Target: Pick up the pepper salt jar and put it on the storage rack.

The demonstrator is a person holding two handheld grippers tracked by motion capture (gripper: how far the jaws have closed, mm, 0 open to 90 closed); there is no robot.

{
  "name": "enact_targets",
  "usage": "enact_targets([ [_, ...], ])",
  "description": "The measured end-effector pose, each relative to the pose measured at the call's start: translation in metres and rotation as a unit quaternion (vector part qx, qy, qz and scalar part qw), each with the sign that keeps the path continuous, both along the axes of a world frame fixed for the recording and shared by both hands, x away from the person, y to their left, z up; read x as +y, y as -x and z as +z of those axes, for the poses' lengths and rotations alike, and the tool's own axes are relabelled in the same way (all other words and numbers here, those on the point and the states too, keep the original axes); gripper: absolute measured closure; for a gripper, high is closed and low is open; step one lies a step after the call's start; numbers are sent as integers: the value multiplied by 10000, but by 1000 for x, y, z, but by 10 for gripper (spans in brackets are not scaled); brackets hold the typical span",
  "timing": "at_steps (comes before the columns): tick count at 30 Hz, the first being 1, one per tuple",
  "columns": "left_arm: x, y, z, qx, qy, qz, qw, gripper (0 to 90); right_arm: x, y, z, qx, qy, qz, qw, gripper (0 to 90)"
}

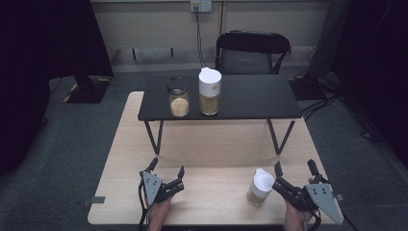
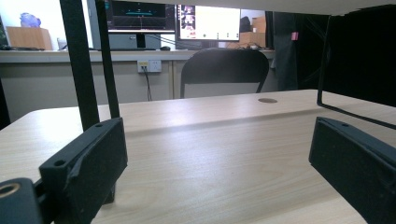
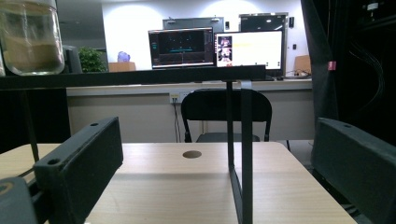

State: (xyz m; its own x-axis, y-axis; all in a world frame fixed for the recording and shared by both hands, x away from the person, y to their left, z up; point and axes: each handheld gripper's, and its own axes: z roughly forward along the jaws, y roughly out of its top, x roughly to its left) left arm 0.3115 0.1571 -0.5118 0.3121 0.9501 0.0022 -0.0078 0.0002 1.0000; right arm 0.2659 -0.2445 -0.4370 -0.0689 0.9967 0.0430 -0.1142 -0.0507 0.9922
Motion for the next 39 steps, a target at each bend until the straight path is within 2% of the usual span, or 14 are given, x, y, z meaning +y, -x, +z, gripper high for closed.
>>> enact_targets([
  [14, 0, 0, 0, 1, -2, -1, 10000, 38, -7, -1, -22, 135, -9, -166, 9998, 16],
  [19, 0, 0, 0, 0, -1, 0, 10000, 37, -8, -3, -32, 225, 80, -237, 9994, 17],
  [31, 0, 0, 0, 0, 1, -1, 10000, 38, -13, -7, -50, 334, -41, -258, 9991, 19],
  [36, 0, 0, 0, 0, 2, -2, 10000, 38, -13, -8, -59, 368, -19, -231, 9991, 25],
  [38, 0, 0, 0, 2, -1, -1, 10000, 39, -15, -7, -61, 400, 45, -329, 9986, 25],
  [39, 0, 0, 0, 4, -4, 2, 10000, 40, -16, -7, -63, 384, -13, -341, 9987, 25],
])
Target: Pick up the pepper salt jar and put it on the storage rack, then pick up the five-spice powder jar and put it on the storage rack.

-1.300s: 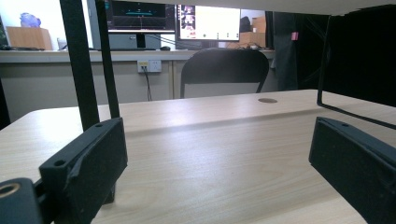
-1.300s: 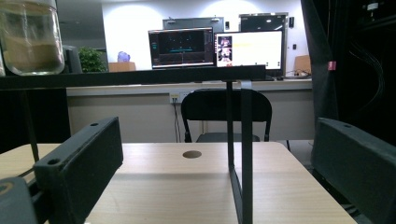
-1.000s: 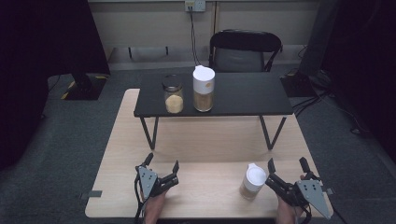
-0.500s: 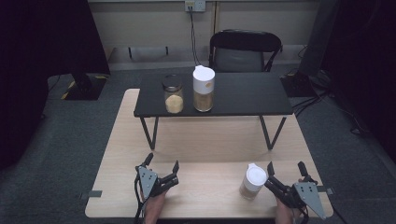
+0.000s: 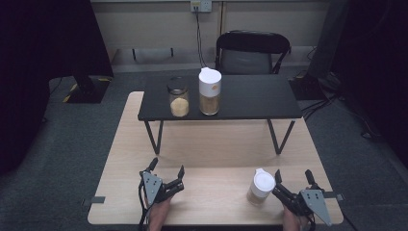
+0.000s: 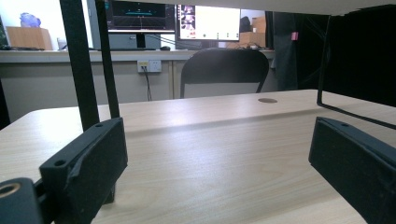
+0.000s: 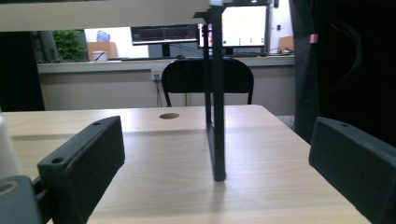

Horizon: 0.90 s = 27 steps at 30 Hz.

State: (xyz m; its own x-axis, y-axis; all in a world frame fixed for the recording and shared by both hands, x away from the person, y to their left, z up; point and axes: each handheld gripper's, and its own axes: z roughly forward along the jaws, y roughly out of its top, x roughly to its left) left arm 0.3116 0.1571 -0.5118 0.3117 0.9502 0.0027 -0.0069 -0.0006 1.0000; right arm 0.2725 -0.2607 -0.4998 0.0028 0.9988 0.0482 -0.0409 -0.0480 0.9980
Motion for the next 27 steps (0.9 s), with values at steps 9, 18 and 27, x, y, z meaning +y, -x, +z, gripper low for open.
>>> enact_targets([
  [9, 0, 0, 0, -3, 4, 2, 10000, 41, -5, -1, -8, 56, -30, -55, 10000, 24],
  [18, 0, 0, 0, -3, 2, -6, 10000, 53, -5, -1, -9, 58, -35, -116, 9999, 24],
  [27, 0, 0, 0, -4, 5, -2, 10000, 38, -9, 2, 0, -2, -181, -74, 9998, 19],
])
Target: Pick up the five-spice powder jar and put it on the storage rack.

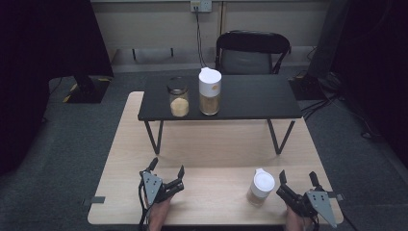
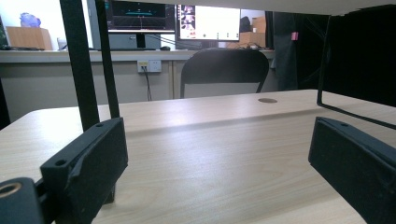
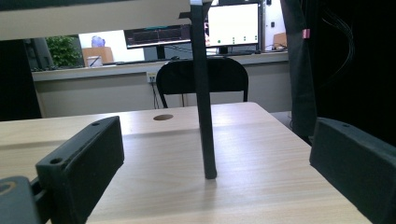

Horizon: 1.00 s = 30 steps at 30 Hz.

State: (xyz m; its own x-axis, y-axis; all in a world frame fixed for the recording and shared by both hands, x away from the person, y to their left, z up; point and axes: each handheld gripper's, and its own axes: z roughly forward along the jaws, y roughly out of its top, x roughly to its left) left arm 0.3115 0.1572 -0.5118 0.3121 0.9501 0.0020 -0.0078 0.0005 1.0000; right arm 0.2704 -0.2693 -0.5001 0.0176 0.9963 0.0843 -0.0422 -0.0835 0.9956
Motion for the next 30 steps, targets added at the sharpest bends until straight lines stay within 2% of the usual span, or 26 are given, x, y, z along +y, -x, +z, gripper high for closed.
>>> enact_targets([
  [10, 0, 0, 0, -1, -1, 4, 10000, 38, 5, 9, 23, -283, -127, 25, 9995, 14],
  [17, 0, 0, 0, 0, -1, 11, 10000, 38, 9, 16, 37, -262, -114, 56, 9996, 9],
  [19, 0, 0, 0, -2, -5, 12, 10000, 38, 9, 18, 43, -196, -103, 83, 9997, 7],
  [22, 0, 0, 0, -2, -5, 16, 10000, 38, 9, 22, 50, -233, -156, 134, 9995, 6],
  [24, 0, 0, 0, -1, -6, 17, 10000, 38, 11, 23, 55, -200, -86, 164, 9996, 5],
  [30, 0, 0, 0, 0, -7, 25, 10000, 38, 16, 22, 60, -145, -122, 284, 9994, 0],
])
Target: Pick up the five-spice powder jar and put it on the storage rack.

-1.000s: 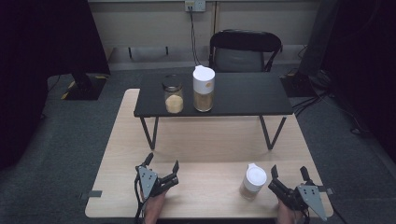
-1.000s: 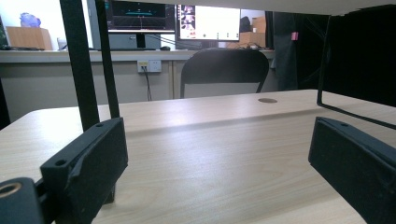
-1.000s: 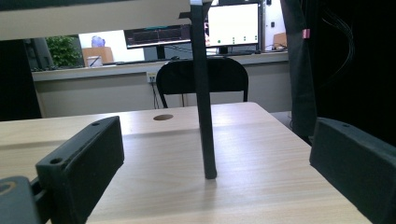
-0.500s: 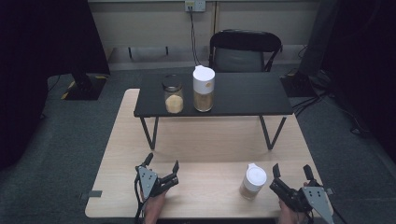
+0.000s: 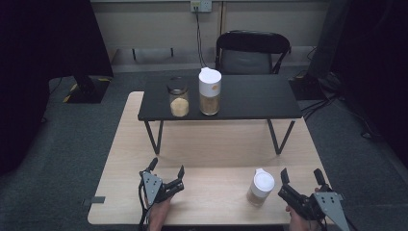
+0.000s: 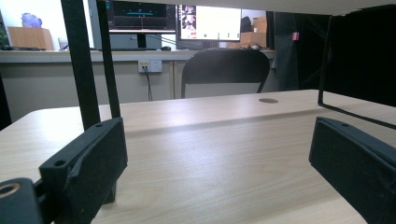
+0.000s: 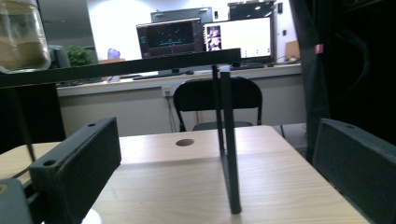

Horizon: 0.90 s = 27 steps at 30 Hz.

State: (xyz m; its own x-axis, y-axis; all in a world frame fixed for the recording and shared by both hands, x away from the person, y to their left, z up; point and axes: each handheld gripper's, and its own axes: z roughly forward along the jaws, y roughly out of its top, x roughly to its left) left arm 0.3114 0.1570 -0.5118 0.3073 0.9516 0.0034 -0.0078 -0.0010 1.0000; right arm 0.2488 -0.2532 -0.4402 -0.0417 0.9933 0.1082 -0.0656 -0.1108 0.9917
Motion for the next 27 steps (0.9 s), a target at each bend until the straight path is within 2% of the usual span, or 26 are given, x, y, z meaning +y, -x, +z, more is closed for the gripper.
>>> enact_targets([
  [9, 0, 0, 0, -1, 1, 0, 10000, 38, 9, 3, 10, -114, 148, 184, 9997, 3],
  [20, 0, 0, 0, -1, 1, 1, 10000, 38, 25, 4, 12, -20, 328, 398, 9987, 1],
  [27, 0, 0, 0, -1, 1, 0, 10000, 38, 28, 6, 14, -35, 390, 455, 9982, 2],
])
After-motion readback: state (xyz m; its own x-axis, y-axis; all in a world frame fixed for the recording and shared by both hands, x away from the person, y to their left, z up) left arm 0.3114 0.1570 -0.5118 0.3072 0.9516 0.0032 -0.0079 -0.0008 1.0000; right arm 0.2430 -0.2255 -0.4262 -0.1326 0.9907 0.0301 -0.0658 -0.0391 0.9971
